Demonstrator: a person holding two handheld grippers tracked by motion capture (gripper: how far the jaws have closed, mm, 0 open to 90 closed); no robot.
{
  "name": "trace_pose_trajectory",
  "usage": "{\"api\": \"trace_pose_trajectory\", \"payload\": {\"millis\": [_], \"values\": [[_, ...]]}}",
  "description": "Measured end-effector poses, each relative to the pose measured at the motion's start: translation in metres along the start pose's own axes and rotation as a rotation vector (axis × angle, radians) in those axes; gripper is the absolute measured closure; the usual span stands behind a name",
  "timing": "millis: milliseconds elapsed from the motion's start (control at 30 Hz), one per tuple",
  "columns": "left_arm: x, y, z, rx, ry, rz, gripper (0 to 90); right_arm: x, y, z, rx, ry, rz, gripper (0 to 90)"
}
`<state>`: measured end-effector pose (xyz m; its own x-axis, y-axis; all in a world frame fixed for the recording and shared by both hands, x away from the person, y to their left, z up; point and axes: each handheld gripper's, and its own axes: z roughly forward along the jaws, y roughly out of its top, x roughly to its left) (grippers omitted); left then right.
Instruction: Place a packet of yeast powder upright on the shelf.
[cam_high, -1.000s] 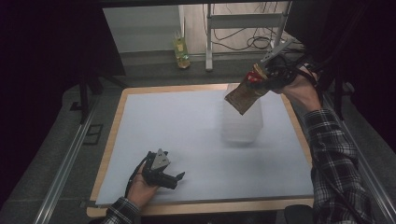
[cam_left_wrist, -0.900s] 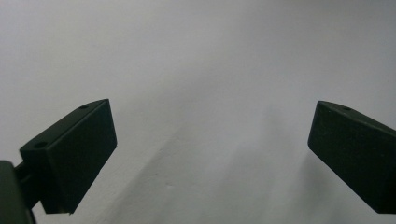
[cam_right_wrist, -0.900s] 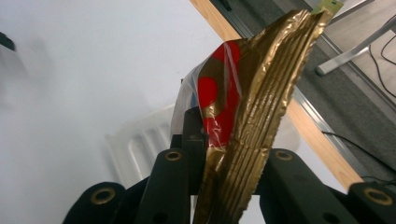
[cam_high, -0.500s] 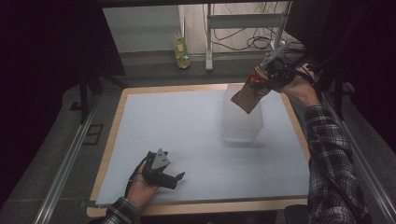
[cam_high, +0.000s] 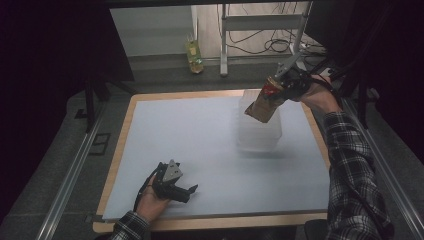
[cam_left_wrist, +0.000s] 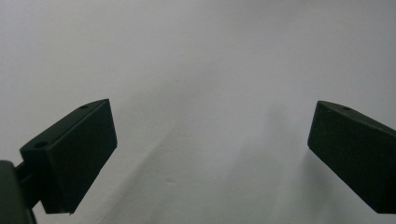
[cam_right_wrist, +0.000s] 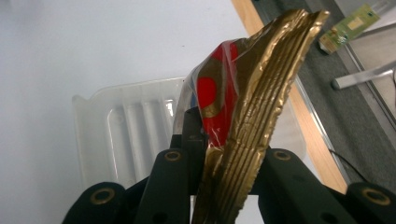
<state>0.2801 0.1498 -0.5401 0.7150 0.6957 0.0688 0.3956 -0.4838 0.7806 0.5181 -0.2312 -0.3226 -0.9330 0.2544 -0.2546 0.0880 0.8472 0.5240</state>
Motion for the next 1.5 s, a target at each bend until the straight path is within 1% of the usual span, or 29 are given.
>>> {"api": "trace_pose_trajectory", "payload": {"millis": [100, 267, 300, 367, 400, 433, 467, 500, 533, 600, 733, 767, 833, 867, 900, 967, 1033, 1067, 1100, 1133, 1367, 1500], "values": [[0.0, 0.0, 0.0, 0.0, 0.0, -0.001, 1.5, 0.0, 0.002, 0.002, -0.001, 0.008, -0.014, 77.6], [0.0, 0.0, 0.0, 0.002, 0.001, 0.004, 1.5, -0.001, 0.005, 0.006, 0.014, 0.011, -0.032, 77.7], [0.0, 0.0, 0.0, 0.001, 0.001, 0.004, 1.5, -0.001, 0.006, 0.008, 0.024, 0.016, -0.041, 77.7], [-0.001, 0.0, 0.0, 0.001, 0.002, 0.004, 1.5, 0.002, 0.006, 0.021, 0.093, 0.03, -0.07, 77.7], [-0.001, 0.0, 0.0, 0.002, 0.001, 0.004, 1.6, 0.004, 0.006, 0.026, 0.111, 0.036, -0.077, 77.7], [-0.001, 0.0, 0.0, 0.002, 0.001, 0.004, 1.5, 0.004, 0.006, 0.026, 0.111, 0.036, -0.077, 77.7], [0.0, 0.0, 0.0, 0.0, 0.002, 0.002, 1.5, 0.006, 0.004, 0.037, 0.126, 0.047, -0.074, 77.7], [0.0, 0.0, 0.0, 0.0, 0.002, 0.002, 1.5, 0.006, 0.004, 0.037, 0.126, 0.047, -0.074, 77.7], [0.0, 0.0, 0.0, 0.001, -0.001, 0.002, 1.6, 0.005, 0.002, 0.043, 0.129, 0.054, -0.066, 77.6], [0.0, 0.0, 0.0, 0.004, -0.002, 0.002, 1.5, 0.003, 0.0, 0.047, 0.134, 0.061, -0.048, 77.7], [-0.001, 0.0, 0.0, 0.005, -0.001, 0.006, 1.6, 0.003, -0.002, 0.058, 0.153, 0.074, -0.035, 77.1], [-0.001, 0.0, 0.0, 0.006, -0.001, 0.006, 1.6, 0.003, -0.002, 0.06, 0.138, 0.076, -0.031, 76.8], [-0.001, 0.0, 0.0, 0.007, -0.001, 0.007, 1.5, 0.003, -0.001, 0.062, 0.131, 0.076, -0.022, 76.4], [-0.001, 0.0, 0.0, 0.006, 0.0, 0.008, 1.5, 0.004, -0.001, 0.063, 0.128, 0.072, -0.001, 74.7], [-0.001, 0.0, 0.0, 0.006, -0.001, 0.008, 1.5, 0.004, 0.0, 0.063, 0.126, 0.072, 0.005, 73.0], [-0.001, 0.0, 0.0, 0.006, -0.001, 0.008, 1.6, 0.005, -0.001, 0.064, 0.126, 0.079, 0.035, 68.4], [-0.001, 0.0, 0.0, 0.007, -0.001, 0.008, 1.5, 0.006, -0.002, 0.063, 0.118, 0.073, 0.06, 57.2], [-0.001, 0.0, 0.001, 0.007, -0.002, 0.008, 1.5, 0.006, -0.002, 0.063, 0.096, 0.073, 0.072, 52.8], [-0.001, 0.0, 0.001, 0.007, -0.002, 0.008, 1.5, 0.006, -0.002, 0.063, 0.096, 0.073, 0.072, 52.8], [-0.001, 0.0, 0.001, 0.007, -0.003, 0.01, 1.5, 0.006, -0.003, 0.061, 0.082, 0.059, 0.096, 47.3], [-0.001, 0.001, 0.001, 0.002, 0.005, 0.008, 1.4, 0.008, -0.006, 0.058, 0.06, 0.028, 0.14, 31.2], [-0.001, 0.001, 0.001, -0.002, 0.005, 0.003, 1.3, 0.009, -0.006, 0.055, 0.032, 0.012, 0.167, 23.3]]}}
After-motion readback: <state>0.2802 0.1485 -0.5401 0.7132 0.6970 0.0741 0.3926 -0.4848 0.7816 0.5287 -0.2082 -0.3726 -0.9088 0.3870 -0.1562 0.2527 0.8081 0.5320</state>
